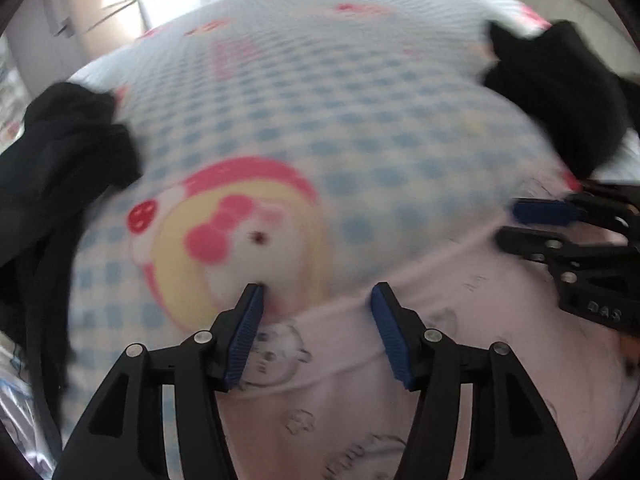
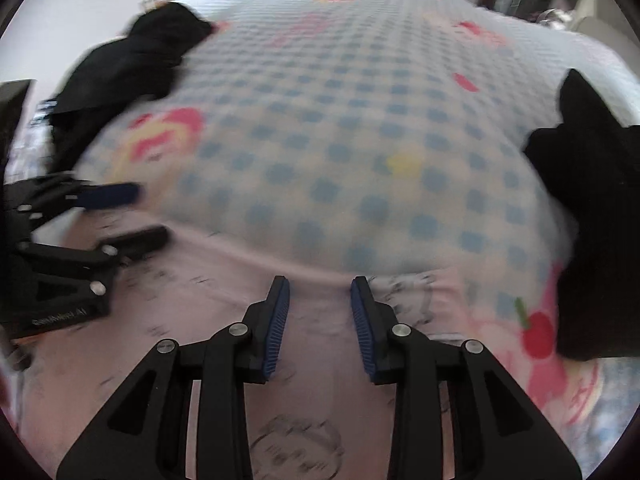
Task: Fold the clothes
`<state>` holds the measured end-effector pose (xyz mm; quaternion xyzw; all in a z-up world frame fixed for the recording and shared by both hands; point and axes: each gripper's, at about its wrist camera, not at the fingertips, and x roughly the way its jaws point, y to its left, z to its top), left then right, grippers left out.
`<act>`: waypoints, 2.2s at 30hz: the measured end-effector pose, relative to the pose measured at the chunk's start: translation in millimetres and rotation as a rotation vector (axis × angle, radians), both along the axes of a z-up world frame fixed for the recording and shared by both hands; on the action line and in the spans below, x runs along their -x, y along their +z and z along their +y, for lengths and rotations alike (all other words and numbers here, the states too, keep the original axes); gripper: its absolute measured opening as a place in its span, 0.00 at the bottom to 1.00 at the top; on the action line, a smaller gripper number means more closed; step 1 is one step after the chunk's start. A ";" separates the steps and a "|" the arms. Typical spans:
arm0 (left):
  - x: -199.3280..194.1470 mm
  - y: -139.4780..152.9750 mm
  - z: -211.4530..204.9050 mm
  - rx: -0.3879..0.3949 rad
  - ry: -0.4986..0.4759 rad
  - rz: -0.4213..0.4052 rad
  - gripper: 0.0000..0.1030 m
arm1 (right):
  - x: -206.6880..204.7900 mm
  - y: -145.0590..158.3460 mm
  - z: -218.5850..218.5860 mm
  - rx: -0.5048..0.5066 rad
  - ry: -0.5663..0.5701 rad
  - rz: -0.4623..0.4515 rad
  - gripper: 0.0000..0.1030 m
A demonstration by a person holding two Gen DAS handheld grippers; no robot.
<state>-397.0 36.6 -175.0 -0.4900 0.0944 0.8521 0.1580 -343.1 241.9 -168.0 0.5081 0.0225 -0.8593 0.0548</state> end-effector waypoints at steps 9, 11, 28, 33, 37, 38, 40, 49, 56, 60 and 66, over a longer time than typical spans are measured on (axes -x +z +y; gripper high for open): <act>-21.7 15.3 37.4 -0.024 -0.206 -0.031 0.55 | -10.3 22.8 0.0 0.082 0.028 -0.016 0.32; -19.7 3.2 49.0 0.058 -0.207 -0.013 0.58 | -5.8 9.0 -11.4 0.016 0.073 -0.079 0.32; -121.9 15.5 -28.2 -0.037 -0.143 -0.032 0.53 | -119.2 0.2 -15.1 -0.034 0.062 -0.015 0.32; -145.3 26.7 -70.1 0.007 -0.030 -0.020 0.51 | -149.2 6.8 27.3 -0.034 -0.007 -0.029 0.31; -182.9 47.3 -58.5 -0.100 -0.045 0.010 0.51 | -181.7 31.5 30.7 0.076 -0.065 0.015 0.33; -191.8 48.3 -50.6 -0.109 -0.055 0.017 0.51 | -191.4 34.1 25.7 0.097 -0.071 0.021 0.33; -207.9 43.0 -33.3 -0.104 -0.069 0.014 0.51 | -214.4 31.7 3.8 0.122 -0.057 0.018 0.33; -241.8 21.2 -68.3 -0.090 0.046 -0.052 0.53 | -255.2 13.8 23.7 0.078 -0.202 -0.013 0.33; -229.2 25.5 -39.5 -0.072 0.035 -0.019 0.53 | -224.3 16.8 13.1 0.115 -0.203 0.009 0.35; -234.8 16.5 -55.9 -0.026 0.075 -0.036 0.54 | -223.9 -0.2 8.8 0.017 -0.206 -0.043 0.34; -262.4 39.0 -91.0 -0.243 0.139 -0.035 0.54 | -258.6 24.2 15.4 0.040 -0.234 0.019 0.34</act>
